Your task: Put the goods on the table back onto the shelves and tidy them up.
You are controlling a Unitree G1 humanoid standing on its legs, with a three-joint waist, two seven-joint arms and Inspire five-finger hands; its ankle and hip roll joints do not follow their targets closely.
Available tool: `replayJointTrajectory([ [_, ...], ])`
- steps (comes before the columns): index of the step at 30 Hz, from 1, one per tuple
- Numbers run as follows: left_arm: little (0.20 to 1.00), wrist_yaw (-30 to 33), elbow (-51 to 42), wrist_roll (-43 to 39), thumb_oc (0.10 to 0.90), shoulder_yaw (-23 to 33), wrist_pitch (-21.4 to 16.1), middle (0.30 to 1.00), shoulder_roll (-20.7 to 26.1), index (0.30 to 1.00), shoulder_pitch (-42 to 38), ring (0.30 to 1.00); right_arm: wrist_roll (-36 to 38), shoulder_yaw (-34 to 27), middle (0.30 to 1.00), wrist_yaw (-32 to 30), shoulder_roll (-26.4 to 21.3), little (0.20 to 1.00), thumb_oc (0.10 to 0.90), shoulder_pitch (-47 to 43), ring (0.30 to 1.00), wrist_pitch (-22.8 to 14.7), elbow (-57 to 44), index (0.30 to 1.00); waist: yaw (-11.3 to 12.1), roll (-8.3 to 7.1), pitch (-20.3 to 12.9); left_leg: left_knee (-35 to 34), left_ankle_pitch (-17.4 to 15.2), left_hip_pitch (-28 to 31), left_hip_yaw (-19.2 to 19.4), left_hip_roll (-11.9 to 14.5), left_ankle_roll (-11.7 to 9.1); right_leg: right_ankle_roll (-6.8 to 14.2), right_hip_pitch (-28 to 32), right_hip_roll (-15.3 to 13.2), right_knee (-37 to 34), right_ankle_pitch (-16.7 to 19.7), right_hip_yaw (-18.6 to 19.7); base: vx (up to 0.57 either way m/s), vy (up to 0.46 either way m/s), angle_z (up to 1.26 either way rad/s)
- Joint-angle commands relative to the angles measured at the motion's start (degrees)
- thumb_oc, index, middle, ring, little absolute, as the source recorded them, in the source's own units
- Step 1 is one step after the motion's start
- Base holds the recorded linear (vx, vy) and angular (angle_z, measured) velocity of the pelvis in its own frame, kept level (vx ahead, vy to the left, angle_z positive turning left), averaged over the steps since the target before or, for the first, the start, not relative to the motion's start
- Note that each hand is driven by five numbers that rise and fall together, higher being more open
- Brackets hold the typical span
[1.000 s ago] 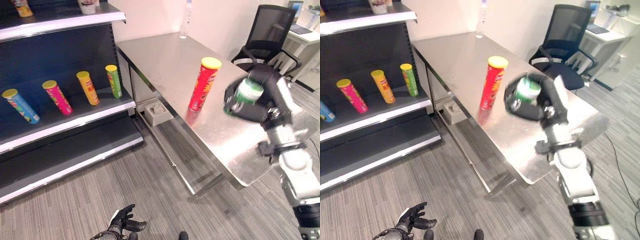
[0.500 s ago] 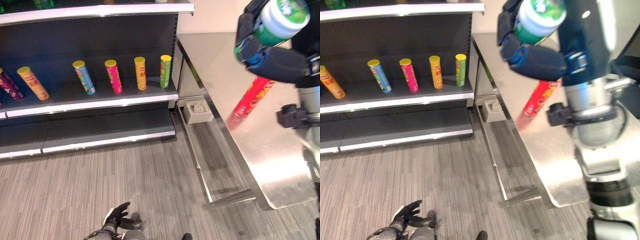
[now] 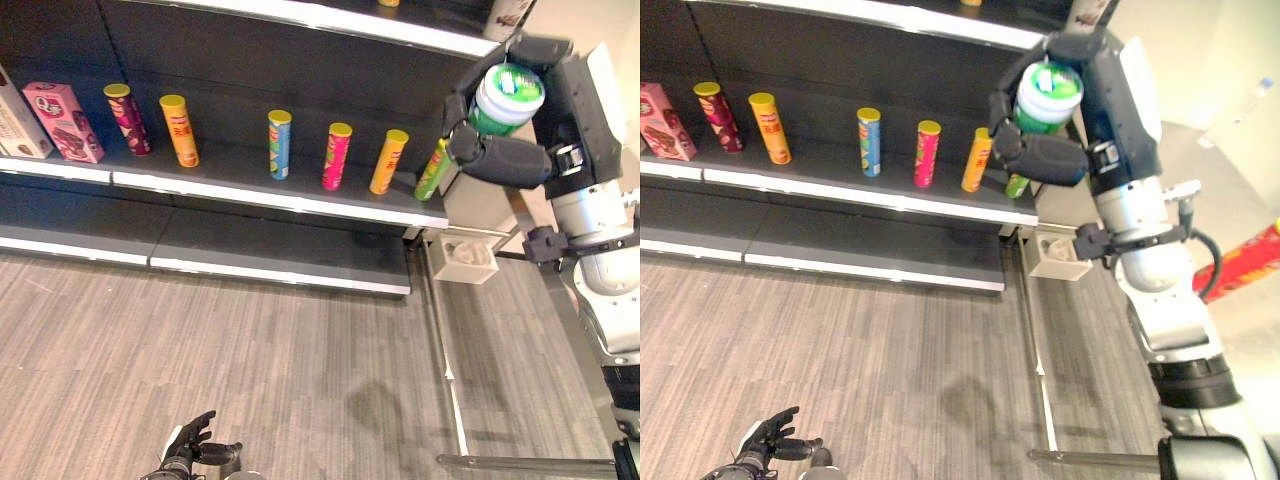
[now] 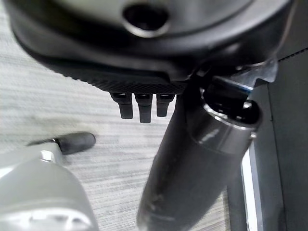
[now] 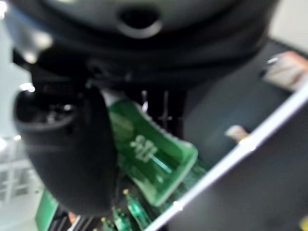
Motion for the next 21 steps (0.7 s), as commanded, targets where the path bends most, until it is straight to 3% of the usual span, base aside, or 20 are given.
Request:
replayJointTrajectory([
  [1, 0.9, -0.7, -2.2, 0.3, 0.8, -2.7, -2.5, 0.9, -0.5, 0.9, -4.6, 0.9, 1.4, -5.2, 0.3, -4.3, -8.0, 0.3, 0.4, -7.7, 0.3, -2.2, -0.4, 0.3, -2.0, 1.12, 0.1, -4.2, -4.4, 3.4, -0.4, 0.2, 2.8, 2.4, -8.5, 13.4, 10.7, -16.1, 19.6, 0.1, 0.117, 0.63],
  [3, 0.9, -1.1, -1.6, 1.1, 0.8, -2.9, -2.8, 0.9, -0.2, 0.9, -5.5, 0.9, 2.3, -6.3, 0.3, -4.3, -9.8, 0.3, 0.4, -8.2, 0.3, -2.8, 0.3, 0.3, -2.3, 0.91, 0.5, -4.2, -4.7, 3.3, -1.8, -0.7, 3.0, 2.0, -9.3, 15.4, 5.4, -17.1, 22.4, 0.14, 0.048, 0.23],
  [6, 0.9, -1.6, -0.8, 2.1, 0.8, -4.3, -3.0, 0.9, -0.4, 0.9, -7.0, 0.9, 3.5, -7.8, 0.3, -4.7, -12.6, 0.3, 0.4, -8.4, 0.3, -3.4, 2.4, 0.3, -3.8, 0.45, 0.5, -4.2, -5.7, 3.0, -4.0, -2.9, 3.4, 3.1, -10.9, 16.2, -6.1, -13.7, 25.3, 0.14, -0.006, 0.15],
  [7, 0.9, -1.6, -0.8, 2.1, 0.8, -4.3, -3.0, 0.9, -0.4, 0.9, -7.1, 0.9, 3.6, -7.8, 0.3, -4.6, -12.7, 0.3, 0.4, -8.4, 0.3, -3.4, 2.5, 0.3, -3.9, 0.51, 0.4, -4.2, -5.8, 2.9, -4.1, -2.9, 3.5, 3.2, -10.7, 16.2, -6.7, -13.4, 25.2, 0.2, -0.001, 0.96],
  [8, 0.9, -1.8, -0.3, 3.4, 0.8, -4.7, -2.9, 0.9, -0.5, 0.9, -7.4, 0.9, 3.5, -8.0, 0.3, -4.9, -13.6, 0.3, 0.4, -8.6, 0.3, -3.4, 2.9, 0.3, -5.0, 0.64, 0.9, -4.2, -6.7, 3.6, -4.9, -3.7, 3.5, 4.7, -14.5, 17.5, -10.8, -11.2, 27.3, 0.14, 0.001, 0.7],
  [10, 0.9, -1.5, -0.4, 4.3, 0.8, -4.5, -2.7, 0.9, -0.7, 0.9, -7.0, 0.9, 3.0, -8.3, 0.3, -4.9, -13.8, 0.3, 0.4, -7.8, 0.3, -3.2, 2.7, 0.3, -5.5, 0.62, 1.2, -4.2, -7.1, 4.4, -4.5, -4.2, 3.7, 4.7, -16.1, 18.2, -11.1, -11.3, 26.8, 0.19, -0.011, 0.13],
  [16, 0.9, -1.5, -0.1, 4.8, 0.8, -4.4, -3.1, 0.9, -1.7, 0.9, -5.5, 0.9, 3.1, -7.9, 0.3, -4.1, -15.2, 0.3, 0.4, -8.3, 0.3, -2.8, 4.1, 0.3, -5.6, 0.31, 0.9, -4.2, -9.6, 7.9, -4.7, -5.7, 4.1, 2.5, -13.3, 19.3, -9.9, -9.8, 27.2, 0.15, -0.071, 0.06],
  [21, 0.9, -1.0, 1.2, 4.2, 0.8, -4.7, -2.8, 0.9, -4.4, 0.9, -5.4, 0.9, 3.7, -10.3, 0.3, -2.8, -16.5, 0.3, 0.4, -6.1, 0.3, -2.7, 2.1, 0.3, -6.6, 2.89, -0.7, -3.0, -9.0, 9.4, -6.1, -6.0, 2.4, -0.3, -7.7, 20.3, -9.6, -11.7, 23.5, 0.22, -0.169, 0.44],
])
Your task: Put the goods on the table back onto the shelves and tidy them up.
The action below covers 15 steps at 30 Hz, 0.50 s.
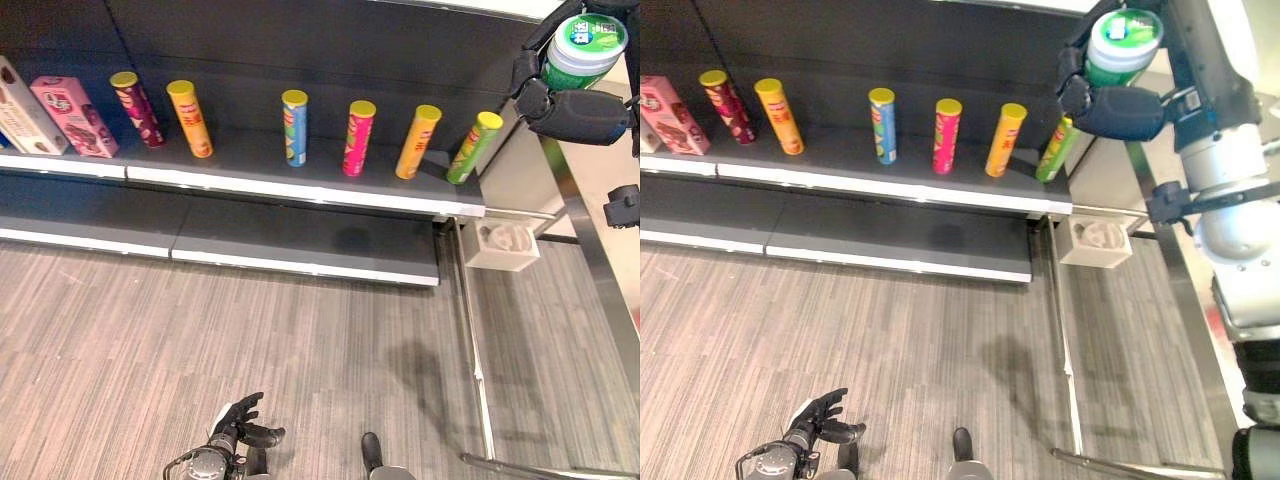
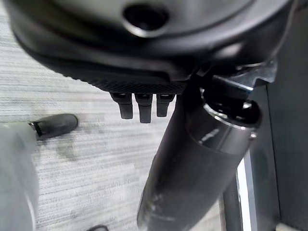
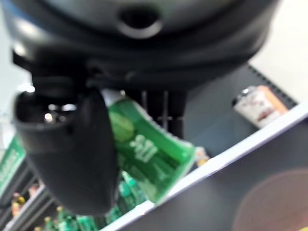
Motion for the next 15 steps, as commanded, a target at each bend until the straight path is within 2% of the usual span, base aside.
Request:
replayJointTrajectory([
  [1, 0.9, 0.1, -0.6, 0.8, 0.8, -2.3, -2.6, 0.9, 2.1, 0.9, -0.4, 0.9, 3.0, -8.8, 0.3, -1.7, -4.2, 0.3, 0.4, -3.8, 0.3, -3.4, -4.7, 0.3, 0.9, -3.16, -5.2, 2.8, -10.7, 5.8, 1.5, -6.7, 2.8, -0.8, -6.1, 2.9, 2.1, -1.3, 1.7, 0.1, -0.095, 0.54],
  [2, 0.9, 0.1, -0.6, 0.8, 0.8, -2.3, -2.6, 0.9, 2.1, 0.9, -0.4, 0.9, 3.0, -8.8, 0.3, -1.7, -4.2, 0.3, 0.4, -3.8, 0.3, -3.4, -4.7, 0.3, 0.9, -3.17, -5.2, 2.8, -10.7, 5.8, 1.5, -6.7, 2.8, -0.8, -6.0, 2.9, 2.1, -1.3, 1.7, 0.15, -0.121, 0.41],
  [4, 0.9, -0.2, 0.0, 1.0, 0.8, -2.5, -2.4, 0.9, 1.8, 0.9, -0.3, 0.9, 3.8, -7.8, 0.3, -1.3, -5.3, 0.3, 0.4, -5.1, 0.3, -3.2, -3.9, 0.3, 0.9, -2.63, -4.9, 9.0, -10.4, 3.7, 0.9, -7.9, 1.4, -2.3, -2.8, 2.5, 1.9, -3.1, 0.7, 0.2, -0.182, 0.29],
  [5, 0.9, -0.5, 0.0, 0.7, 0.8, -2.6, -2.3, 0.9, 1.9, 0.9, -0.4, 0.9, 3.8, -8.0, 0.3, -1.1, -5.8, 0.3, 0.4, -5.3, 0.3, -2.9, -3.7, 0.3, 1.0, -2.92, -3.9, 14.8, -9.6, 1.4, -0.5, -9.5, -0.2, -3.0, -1.6, 2.4, 2.1, -3.7, 0.8, 0.13, -0.171, 0.25],
  [6, 0.9, -0.6, -0.3, 0.6, 0.8, -2.8, -2.3, 0.9, 1.9, 0.9, -0.4, 0.9, 4.0, -8.2, 0.3, -0.9, -5.9, 0.3, 0.4, -5.2, 0.3, -2.8, -3.9, 0.3, 1.1, -3.18, -3.5, 17.5, -9.1, 0.3, -1.7, -10.4, -1.0, -3.2, -1.3, 2.2, 2.1, -3.9, 0.8, 0.12, -0.126, 0.29],
  [7, 0.9, -0.6, -0.2, 0.6, 0.8, -2.8, -2.2, 0.9, 1.9, 0.9, -0.4, 0.9, 4.0, -8.3, 0.3, -0.9, -5.8, 0.3, 0.4, -5.1, 0.3, -2.8, -4.0, 0.3, 1.0, -3.03, -3.5, 17.8, -9.7, 0.4, -1.8, -10.3, -1.0, -3.2, -0.9, 2.4, 2.0, -4.3, 0.7, 0.08, -0.168, 0.22],
  [8, 0.9, -0.9, -0.8, 0.5, 0.8, -3.2, -2.2, 0.9, 2.2, 0.9, -0.5, 0.9, 4.6, -8.5, 0.3, -0.8, -6.5, 0.3, 0.4, -5.7, 0.3, -2.7, -4.1, 0.3, 1.7, -4.07, -2.3, 25.2, -8.0, -3.7, -4.2, -12.6, -3.1, -3.9, -0.1, 2.1, 2.1, -4.4, 1.2, 0.09, -0.213, 0.21],
  [9, 0.9, -0.9, -0.7, 0.5, 0.8, -3.4, -2.0, 0.9, 2.3, 0.9, -0.2, 0.9, 4.9, -8.4, 0.3, -1.1, -6.3, 0.3, 0.4, -5.9, 0.3, -2.6, -3.3, 0.3, 1.8, -4.6, -1.9, 28.3, -7.7, -5.8, -4.4, -13.0, -3.6, -4.1, 0.2, 2.0, 2.0, -4.5, 1.2, 0.06, -0.212, 0.25],
  [12, 0.9, -1.2, -0.7, 0.0, 0.8, -3.4, -1.8, 0.9, 2.3, 0.9, 0.7, 0.9, 5.3, -7.6, 0.3, -0.8, -6.2, 0.3, 0.4, -5.6, 0.3, -2.1, -2.5, 0.3, 2.1, -4.47, -1.7, 27.9, -7.7, -7.5, -3.6, -11.9, -3.3, -4.2, 0.1, 2.7, 2.5, -4.9, 2.1, 0.13, -0.1, 0.09],
  [13, 0.9, -1.4, -0.7, -0.7, 0.8, -3.1, -1.7, 0.9, 2.0, 0.9, 1.9, 0.9, 5.7, -6.8, 0.3, -0.5, -5.5, 0.3, 0.4, -5.4, 0.3, -1.9, -2.3, 0.3, 2.6, -4.14, -1.9, 24.3, -8.3, -8.5, -3.3, -10.1, -1.6, -4.3, 0.2, 3.2, 3.3, -5.7, 2.8, 0.28, -0.062, -0.23],
  [15, 0.9, -1.2, -1.4, -1.4, 0.8, -2.8, -1.8, 0.9, 2.3, 0.9, 2.5, 0.9, 5.7, -5.2, 0.3, -1.4, -4.5, 0.3, 0.4, -6.5, 0.3, -2.1, -0.5, 0.3, 3.9, -3.96, -2.2, 15.9, -8.2, -7.2, -2.6, -6.6, 0.0, -4.3, 0.1, 4.1, 4.4, -7.4, 3.9, 0.22, -0.022, -0.46],
])
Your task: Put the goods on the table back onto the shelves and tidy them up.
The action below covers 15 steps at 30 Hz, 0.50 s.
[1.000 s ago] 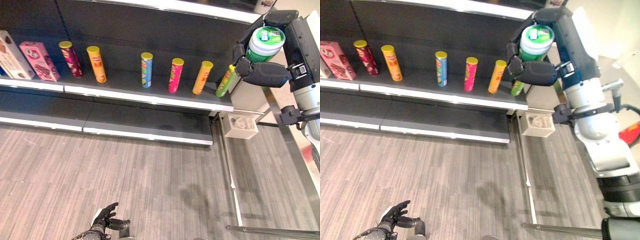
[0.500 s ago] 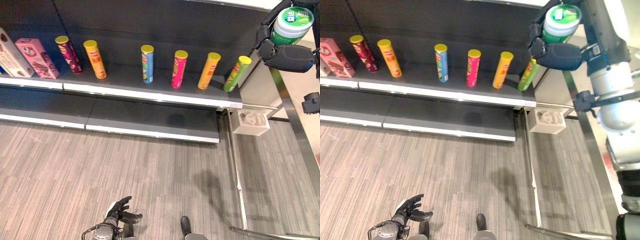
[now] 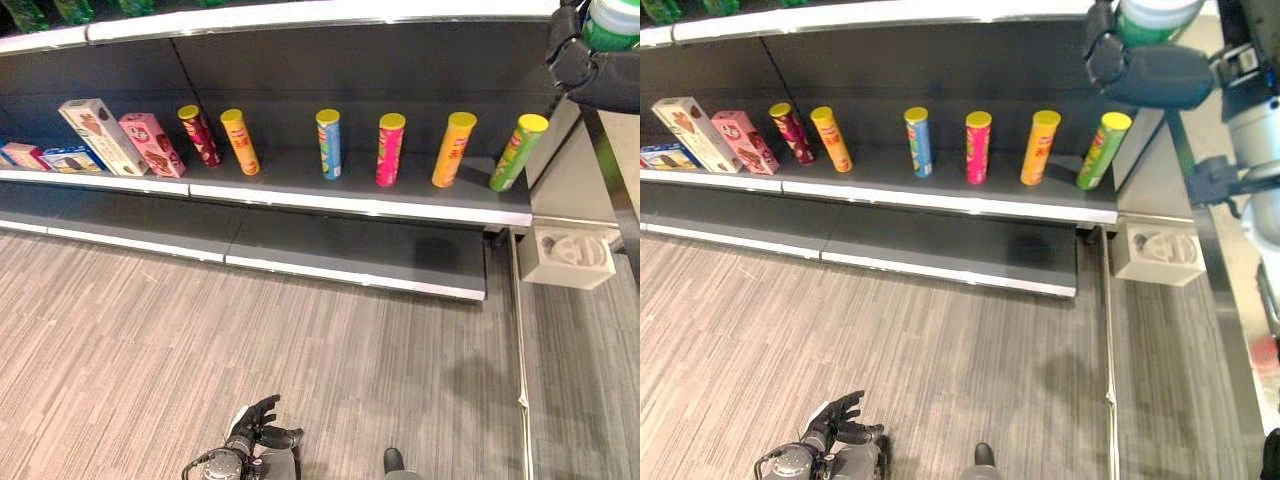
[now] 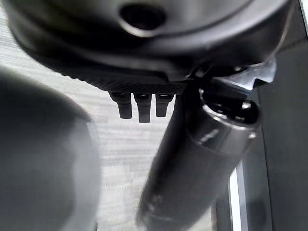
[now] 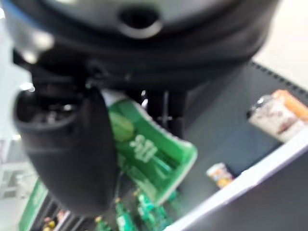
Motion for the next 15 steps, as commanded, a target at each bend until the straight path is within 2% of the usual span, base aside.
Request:
replayJointTrajectory([
  [1, 0.9, 0.8, -1.0, -0.3, 0.8, -1.2, -1.7, 0.9, 4.3, 0.9, 1.7, 0.9, 2.8, -1.5, 0.3, -2.8, -0.1, 0.3, 0.4, -6.5, 0.3, -2.6, -0.3, 0.3, 3.8, -2.35, -4.3, -6.1, -9.3, 4.4, 3.3, 0.7, 0.6, 3.0, -2.6, 7.6, 2.8, -4.6, 1.3, 0.09, -0.013, -0.63],
  [2, 0.9, 0.8, -1.0, -0.3, 0.8, -1.2, -1.7, 0.9, 4.3, 0.9, 1.7, 0.9, 2.8, -1.5, 0.3, -2.8, -0.1, 0.3, 0.4, -6.5, 0.3, -2.6, -0.3, 0.3, 3.8, -2.35, -4.3, -6.1, -9.3, 4.4, 3.3, 0.7, 0.6, 3.0, -2.5, 7.6, 2.8, -4.6, 1.3, 0.15, -0.009, -0.53],
  [3, 0.9, 1.0, -0.3, 0.1, 0.8, -1.3, -1.6, 0.9, 4.2, 0.9, 1.5, 0.9, 2.0, -1.1, 0.3, -3.4, 1.0, 0.3, 0.4, -6.7, 0.3, -1.9, 1.2, 0.3, 3.3, -2.2, -5.3, -9.7, -9.2, 6.9, 3.6, 1.8, 1.4, 2.9, -2.2, 9.1, 2.8, -5.0, 1.7, 0.1, -0.003, -0.38],
  [4, 0.9, 3.0, 4.2, 8.3, 0.8, 8.3, 3.2, 0.9, 16.9, 0.9, 1.1, 0.9, -0.3, -12.6, 0.3, -6.1, 25.7, 0.3, 0.4, 15.5, 0.3, 1.3, 3.7, 0.3, 6.1, -11.81, -8.8, -18.3, -12.6, 16.0, 13.9, 5.3, 3.7, 8.7, -3.7, 9.0, 2.9, 0.9, -1.9, 0.11, -0.007, -0.41],
  [7, 0.9, 3.0, 3.9, 8.1, 0.8, 8.2, 3.2, 0.9, 16.4, 0.9, 1.1, 0.9, -1.0, -12.4, 0.3, -6.0, 24.9, 0.3, 0.4, 15.7, 0.3, 1.4, 3.5, 0.3, 5.9, -11.47, -8.9, -18.3, -12.7, 16.6, 14.0, 5.3, 3.5, 8.5, -2.9, 9.0, 2.4, 0.7, -2.3, 0.0, -0.008, -0.45],
  [15, 0.9, 2.6, 3.3, 7.8, 0.8, 7.1, 3.1, 0.9, 15.2, 0.9, 1.0, 0.9, -1.7, -11.4, 0.3, -5.4, 22.4, 0.3, 0.4, 13.6, 0.3, 1.3, 1.6, 0.3, 5.6, -10.51, -9.0, -18.3, -12.4, 17.7, 13.8, 5.7, 3.1, 7.5, -1.8, 9.5, 2.4, -0.7, -2.7, 0.0, -0.002, 0.02],
])
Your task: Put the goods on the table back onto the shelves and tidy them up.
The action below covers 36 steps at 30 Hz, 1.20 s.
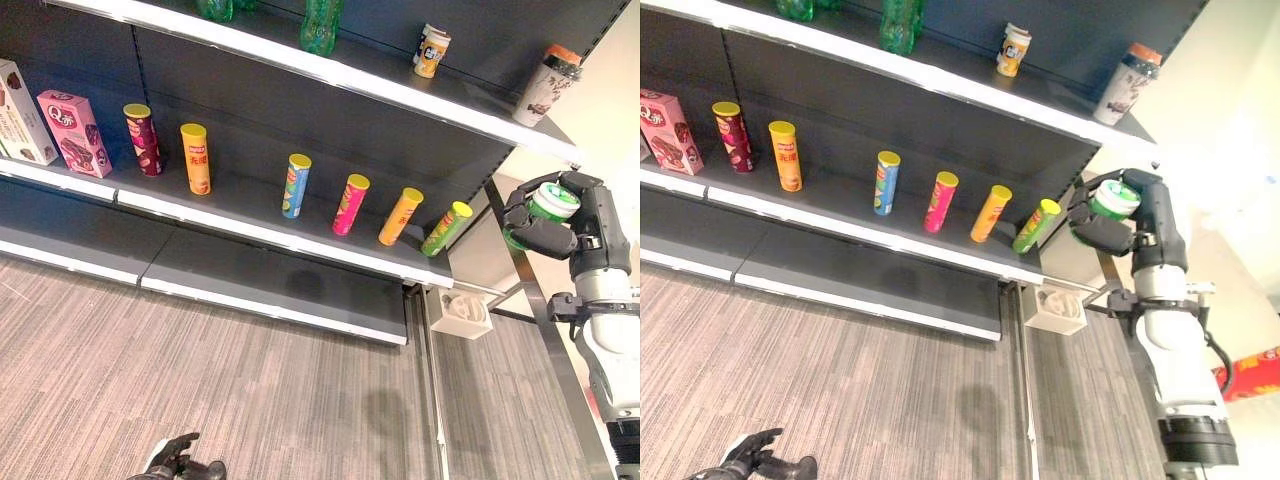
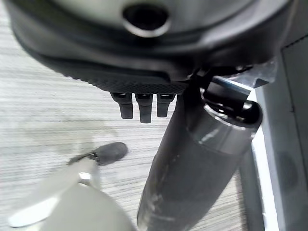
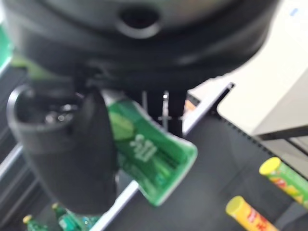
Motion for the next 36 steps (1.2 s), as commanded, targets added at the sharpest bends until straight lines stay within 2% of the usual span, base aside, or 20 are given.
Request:
replayJointTrajectory([
  [1, 0.9, 0.5, -2.2, 1.0, 0.8, -1.3, -2.1, 0.9, -0.3, 0.9, -3.1, 0.9, 0.3, -6.1, 0.3, -1.8, -5.2, 0.3, 0.4, -9.7, 0.3, -5.0, -2.5, 0.3, 2.7, 0.7, -1.0, 0.5, -12.5, 8.6, 5.8, -0.6, 0.7, 0.1, -5.4, 2.7, 2.3, -3.0, -2.3, 0.0, 0.0, 0.0],
  [10, 0.9, 0.3, -3.3, 0.0, 0.8, -2.3, -2.2, 0.9, -1.2, 0.9, -3.9, 0.9, 0.5, -5.3, 0.3, -1.1, -10.6, 0.3, 0.4, -13.0, 0.3, -5.1, -4.8, 0.3, 2.4, 1.83, -0.9, 0.6, -11.8, 9.2, 5.8, -0.1, 0.1, -0.9, -4.9, 3.2, 2.7, -4.5, -2.9, -0.01, -0.027, -0.1],
  [13, 0.9, -0.1, -3.9, -0.7, 0.8, -2.5, -2.2, 0.9, -1.4, 0.9, -4.6, 0.9, 0.8, -6.6, 0.3, -1.4, -12.6, 0.3, 0.4, -13.2, 0.3, -5.1, -5.0, 0.3, 2.3, 1.74, 1.1, 8.3, -13.2, 5.0, 5.3, -0.6, -0.7, -1.8, -5.1, 2.8, 3.6, -5.7, -3.1, -0.07, -0.037, 0.11],
  [15, 0.9, -0.6, -5.0, -1.5, 0.8, -2.6, -2.2, 0.9, -1.7, 0.9, -4.9, 0.9, 0.8, -7.9, 0.3, -1.6, -13.5, 0.3, 0.4, -13.0, 0.3, -5.1, -5.5, 0.3, 2.3, 1.72, 2.3, 14.5, -13.8, 1.5, 4.2, -1.6, -1.9, -2.5, -5.1, 2.5, 4.2, -6.4, -3.6, -0.07, -0.036, 0.23],
  [18, 0.9, -0.5, -6.6, -2.8, 0.8, -3.2, -2.3, 0.9, -1.8, 0.9, -6.6, 0.9, 1.3, -8.7, 0.3, -2.1, -14.5, 0.3, 0.4, -14.0, 0.3, -5.7, -6.1, 0.3, 3.1, 1.4, 4.7, 24.8, -11.8, -5.3, -1.4, -4.1, -4.4, -3.8, -5.4, 2.4, 4.7, -6.6, -3.6, -0.05, -0.052, 0.19],
  [19, 0.9, -0.5, -6.6, -2.9, 0.8, -3.3, -2.3, 0.9, -1.8, 0.9, -6.7, 0.9, 1.3, -8.8, 0.3, -2.1, -14.6, 0.3, 0.4, -14.1, 0.3, -5.8, -6.1, 0.3, 2.9, 1.44, 4.6, 25.4, -11.9, -5.9, -1.7, -4.1, -4.4, -3.9, -5.5, 2.5, 4.7, -6.6, -3.8, 0.04, -0.01, 0.28],
  [21, 0.9, -0.8, -7.9, -3.9, 0.8, -3.8, -2.5, 0.9, -1.9, 0.9, -7.2, 0.9, 2.2, -8.9, 0.3, -1.5, -14.5, 0.3, 0.4, -13.6, 0.3, -5.8, -6.7, 0.3, 1.7, 1.97, 4.1, 20.9, -12.5, -6.6, -1.9, -1.4, -3.3, -3.5, -5.8, 2.8, 4.4, -7.4, -3.4, 0.14, 0.044, 0.43],
  [22, 0.9, -0.8, -7.9, -3.9, 0.8, -3.8, -2.5, 0.9, -1.8, 0.9, -7.1, 0.9, 2.2, -8.9, 0.3, -1.4, -14.4, 0.3, 0.4, -13.5, 0.3, -5.8, -6.8, 0.3, 1.9, 1.91, 4.1, 20.3, -12.4, -6.1, -1.7, -1.4, -3.3, -3.5, -5.7, 2.7, 4.4, -7.5, -3.2, 0.17, 0.109, 0.22],
  [23, 0.9, -0.8, -8.3, -3.9, 0.8, -4.0, -2.6, 0.9, -1.6, 0.9, -7.2, 0.9, 2.7, -8.9, 0.3, -1.4, -14.0, 0.3, 0.4, -13.9, 0.3, -6.3, -7.4, 0.3, 1.6, 2.05, 3.7, 17.6, -11.1, -6.1, -2.0, 1.5, -3.1, -3.0, -5.7, 2.2, 4.5, -7.7, -2.8, 0.24, 0.223, 0.01],
  [24, 0.9, -0.7, -9.0, -4.4, 0.8, -3.9, -2.8, 0.9, -1.3, 0.9, -7.2, 0.9, 3.2, -8.1, 0.3, -1.6, -13.3, 0.3, 0.4, -14.6, 0.3, -6.8, -8.0, 0.3, 1.8, 2.88, 3.4, 10.3, -6.3, -5.9, -1.9, 7.0, -2.7, -2.7, -6.0, 1.5, 5.4, -8.9, -1.9, 0.31, 0.292, -0.22],
  [26, 0.9, -0.3, -9.0, -5.0, 0.8, -3.7, -3.1, 0.9, -1.4, 0.9, -7.4, 0.9, 4.0, -7.6, 0.3, -1.9, -13.4, 0.3, 0.4, -15.3, 0.3, -7.5, -8.4, 0.3, 1.8, 2.98, 3.2, 4.0, -3.2, -7.1, -2.2, 11.3, -3.0, -2.6, -5.9, 0.8, 6.3, -10.5, 0.0, 0.3, 0.229, -0.48],
  [27, 0.9, -0.4, -9.1, -5.3, 0.8, -3.7, -3.1, 0.9, -1.3, 0.9, -7.4, 0.9, 4.5, -7.8, 0.3, -1.6, -13.5, 0.3, 0.4, -15.2, 0.3, -7.6, -8.8, 0.3, 1.4, 3.16, 2.9, 1.9, -2.3, -6.7, -0.9, 12.3, -3.3, -2.6, -5.6, 0.7, 6.4, -11.2, 0.4, 0.32, 0.211, -0.57],
  [28, 0.9, -0.7, -8.8, -5.0, 0.8, -3.7, -3.1, 0.9, -1.2, 0.9, -7.1, 0.9, 4.8, -7.8, 0.3, -1.6, -13.7, 0.3, 0.4, -15.9, 0.3, -7.9, -9.0, 0.3, 1.3, 3.97, 2.1, 0.8, -2.0, -5.8, 0.5, 12.6, -3.3, -2.3, -4.9, 0.8, 6.4, -12.0, 0.7, 0.22, 0.149, -0.42],
  [29, 0.9, -0.7, -8.8, -5.0, 0.8, -3.7, -3.2, 0.9, -1.3, 0.9, -7.1, 0.9, 4.8, -7.6, 0.3, -1.6, -13.8, 0.3, 0.4, -16.1, 0.3, -8.0, -8.9, 0.3, 1.4, 4.03, 2.1, 0.8, -2.1, -5.6, 0.8, 12.6, -3.3, -2.4, -4.9, 0.8, 6.4, -12.0, 0.9, 0.39, 0.301, -0.3],
  [30, 0.9, -0.9, -8.4, -4.3, 0.8, -3.8, -3.3, 0.9, -1.8, 0.9, -6.2, 0.9, 5.4, -7.5, 0.3, -1.1, -13.5, 0.3, 0.4, -17.1, 0.3, -8.0, -10.3, 0.3, 1.4, 5.3, 0.7, 0.8, -1.2, -4.9, 1.8, 11.9, -4.0, -1.8, -3.3, 0.1, 7.1, -12.7, 2.2, 0.39, 0.3, -0.42],
  [31, 0.9, -0.9, -8.0, -4.0, 0.8, -3.9, -3.3, 0.9, -2.1, 0.9, -6.0, 0.9, 5.3, -7.3, 0.3, -1.1, -13.6, 0.3, 0.4, -17.6, 0.3, -8.4, -10.8, 0.3, 1.5, 5.65, 0.2, 0.8, -1.5, -4.3, 2.3, 11.1, -4.1, -1.6, -3.0, -0.8, 7.7, -12.7, 2.5, 0.52, 0.413, -0.68],
  [34, 0.9, -0.3, -6.1, -3.7, 0.8, -4.3, -3.3, 0.9, -2.8, 0.9, -6.5, 0.9, 4.6, -6.8, 0.3, -2.0, -15.3, 0.3, 0.4, -20.9, 0.3, -8.1, -10.5, 0.3, 1.1, 5.9, -0.7, 0.7, -2.8, -2.1, 4.5, 7.0, -3.5, 0.6, -3.7, -4.1, 11.0, -10.8, 3.5, 0.33, 0.3, -0.57],
  [36, 0.9, -0.2, -5.8, -3.9, 0.8, -5.1, -3.3, 0.9, -2.9, 0.9, -7.0, 0.9, 4.8, -5.3, 0.3, -2.7, -16.9, 0.3, 0.4, -24.3, 0.3, -8.1, -9.7, 0.3, 0.9, 6.02, -1.0, 0.5, -4.4, -0.7, 5.8, 4.6, -2.2, 2.2, -5.8, -5.5, 15.3, -8.5, 4.2, 0.26, 0.276, -0.22],
])
